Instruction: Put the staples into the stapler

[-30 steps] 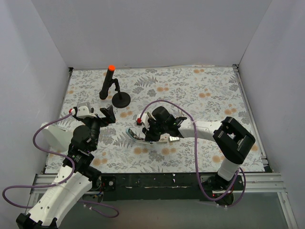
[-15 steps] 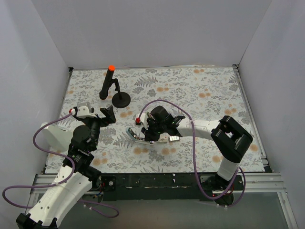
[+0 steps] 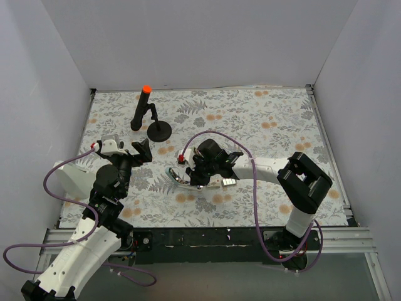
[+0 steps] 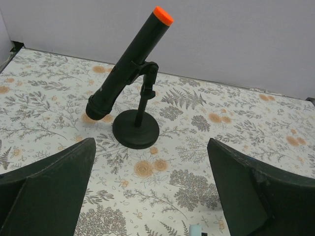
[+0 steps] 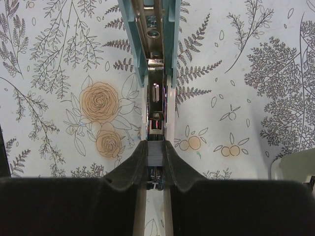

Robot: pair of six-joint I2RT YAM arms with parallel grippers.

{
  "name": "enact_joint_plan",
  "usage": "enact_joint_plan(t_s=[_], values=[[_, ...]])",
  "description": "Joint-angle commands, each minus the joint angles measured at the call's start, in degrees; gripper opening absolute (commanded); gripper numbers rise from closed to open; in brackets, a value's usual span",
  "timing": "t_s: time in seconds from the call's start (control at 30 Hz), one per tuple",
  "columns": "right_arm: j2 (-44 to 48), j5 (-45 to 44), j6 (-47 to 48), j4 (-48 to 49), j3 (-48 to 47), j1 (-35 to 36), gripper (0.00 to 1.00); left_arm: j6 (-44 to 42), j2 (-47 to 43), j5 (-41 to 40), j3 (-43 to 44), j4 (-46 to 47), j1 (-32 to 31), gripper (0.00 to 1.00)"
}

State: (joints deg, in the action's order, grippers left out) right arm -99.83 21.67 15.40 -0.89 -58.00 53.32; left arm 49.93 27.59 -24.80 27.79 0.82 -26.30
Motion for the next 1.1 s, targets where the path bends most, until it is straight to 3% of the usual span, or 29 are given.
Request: enact_joint_plan(t_s=[0.0,0.73,1.07], values=[[-1.07,-0.31,0.25,-1.49,-1.59,-0.06,0.19,-0.10,-0.17,0.54,1.48,-0.47,0.46,0.98],[1.57,1.53,0.25,0.18,-1.33,-0.06,0.36,-0.10,-0.35,0.63,1.48,-0.47,0.55,0.98],[4.73,-6.55,-3.97,3.52,0.08,-0.15,0.35,0.25,-0.70,1.15,1.48,-0.47,0.64,0.98]])
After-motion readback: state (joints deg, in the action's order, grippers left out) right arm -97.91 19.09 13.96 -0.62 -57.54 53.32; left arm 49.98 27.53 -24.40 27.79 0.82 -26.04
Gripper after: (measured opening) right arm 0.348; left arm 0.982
